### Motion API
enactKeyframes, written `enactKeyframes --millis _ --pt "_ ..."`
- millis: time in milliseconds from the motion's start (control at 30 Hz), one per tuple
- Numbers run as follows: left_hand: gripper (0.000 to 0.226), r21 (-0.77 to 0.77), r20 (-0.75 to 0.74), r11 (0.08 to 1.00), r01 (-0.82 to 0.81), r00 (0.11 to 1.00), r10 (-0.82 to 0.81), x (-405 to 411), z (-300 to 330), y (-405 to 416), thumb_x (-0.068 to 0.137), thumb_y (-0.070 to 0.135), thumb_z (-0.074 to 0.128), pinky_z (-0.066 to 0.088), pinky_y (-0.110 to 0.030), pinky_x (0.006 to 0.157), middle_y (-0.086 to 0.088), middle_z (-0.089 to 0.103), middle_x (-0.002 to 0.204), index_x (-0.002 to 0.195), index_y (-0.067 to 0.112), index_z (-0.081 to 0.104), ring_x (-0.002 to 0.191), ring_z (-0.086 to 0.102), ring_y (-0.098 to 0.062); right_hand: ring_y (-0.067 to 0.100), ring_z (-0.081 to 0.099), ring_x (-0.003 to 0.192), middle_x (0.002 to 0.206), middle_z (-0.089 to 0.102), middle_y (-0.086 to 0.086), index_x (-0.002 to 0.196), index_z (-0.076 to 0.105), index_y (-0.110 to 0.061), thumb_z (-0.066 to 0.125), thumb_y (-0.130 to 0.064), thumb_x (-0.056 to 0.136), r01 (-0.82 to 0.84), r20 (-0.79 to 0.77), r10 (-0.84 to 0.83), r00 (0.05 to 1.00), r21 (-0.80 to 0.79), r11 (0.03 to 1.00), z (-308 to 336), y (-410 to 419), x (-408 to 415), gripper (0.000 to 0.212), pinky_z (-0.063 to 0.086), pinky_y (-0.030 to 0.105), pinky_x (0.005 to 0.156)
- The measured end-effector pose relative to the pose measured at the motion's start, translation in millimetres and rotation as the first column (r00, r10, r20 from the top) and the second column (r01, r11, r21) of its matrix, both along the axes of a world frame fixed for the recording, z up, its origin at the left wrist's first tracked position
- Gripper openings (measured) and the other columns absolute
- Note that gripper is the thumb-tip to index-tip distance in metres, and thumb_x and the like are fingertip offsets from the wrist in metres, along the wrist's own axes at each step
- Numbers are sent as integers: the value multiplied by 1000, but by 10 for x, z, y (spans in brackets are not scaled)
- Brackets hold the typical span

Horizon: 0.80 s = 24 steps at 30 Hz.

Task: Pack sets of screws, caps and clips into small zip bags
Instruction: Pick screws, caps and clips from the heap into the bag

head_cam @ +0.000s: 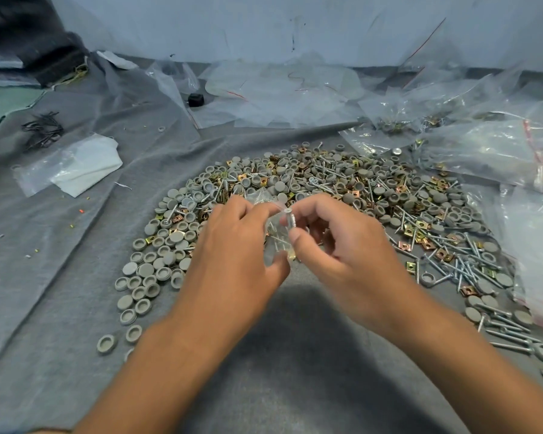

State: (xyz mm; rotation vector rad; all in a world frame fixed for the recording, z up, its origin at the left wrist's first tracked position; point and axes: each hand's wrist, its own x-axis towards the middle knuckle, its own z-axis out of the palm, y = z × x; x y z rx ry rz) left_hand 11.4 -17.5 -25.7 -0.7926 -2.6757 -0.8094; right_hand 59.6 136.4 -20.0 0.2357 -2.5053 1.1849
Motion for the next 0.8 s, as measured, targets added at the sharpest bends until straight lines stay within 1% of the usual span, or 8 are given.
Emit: enactKeyframes --millis 100,200,333,400,467,533,600,800 --pt "49 4 -7 1000 -1 1000 1 4 -13 3 85 31 73 31 -23 84 13 40 96 132 24 62 97 39 -10 1 53 82 87 58 -20 102 63 -25 66 -19 94 61 -74 -54 996 94 994 -70 -53 -40 10 40 15 73" --pt "49 6 -18 1000 -6 1000 6 -11 -15 9 83 27 72 29 -23 82 13 39 95 131 22 62 95 37 -9 2 53 88 94 62 -16 105 66 -24 73 -23 91 114 -114 -94 989 184 976 -116 -46 -63 15 48 25 78" --pt "53 21 -15 1000 -4 1000 5 -35 4 -6 83 31 74 32 -24 81 19 37 91 134 24 60 93 41 -10 -8 52 82 88 59 -21 100 66 -26 77 -25 87 151 -140 -133 981 122 981 -103 64 -91 17 40 10 72" --pt "55 36 -12 999 -12 1000 12 -43 16 -35 81 35 73 33 -22 78 22 37 91 133 28 60 90 42 -9 -8 53 80 86 59 -22 99 66 -28 74 -28 90 197 -103 -184 978 133 971 -113 152 -114 13 41 12 71" --pt "56 57 -14 998 -30 999 31 -65 28 -72 79 37 72 33 -19 75 22 38 91 133 30 59 88 42 -9 -5 53 84 92 60 -22 103 64 -33 70 -34 93 226 -12 -229 973 214 950 -169 210 -142 13 46 19 75" --pt "56 71 -10 996 -55 998 56 -99 38 -106 79 36 71 33 -19 74 20 39 90 133 29 60 87 42 -9 -2 53 98 104 60 -21 113 62 -36 66 -41 94 204 88 -243 966 320 925 -245 198 -163 20 49 26 85" --pt "58 72 -4 994 -77 997 78 -129 43 -127 78 36 71 31 -22 75 18 40 90 134 27 61 87 44 -10 5 50 110 113 60 -18 122 60 -34 63 -42 95 165 126 -231 965 392 905 -312 135 -196 28 47 29 92" --pt "61 75 -3 994 -82 997 82 -144 41 -130 76 36 71 29 -21 79 19 39 90 136 25 61 88 43 -9 12 47 108 113 62 -14 123 59 -29 65 -39 95 159 91 -230 969 481 862 -350 28 -270 30 49 34 83"
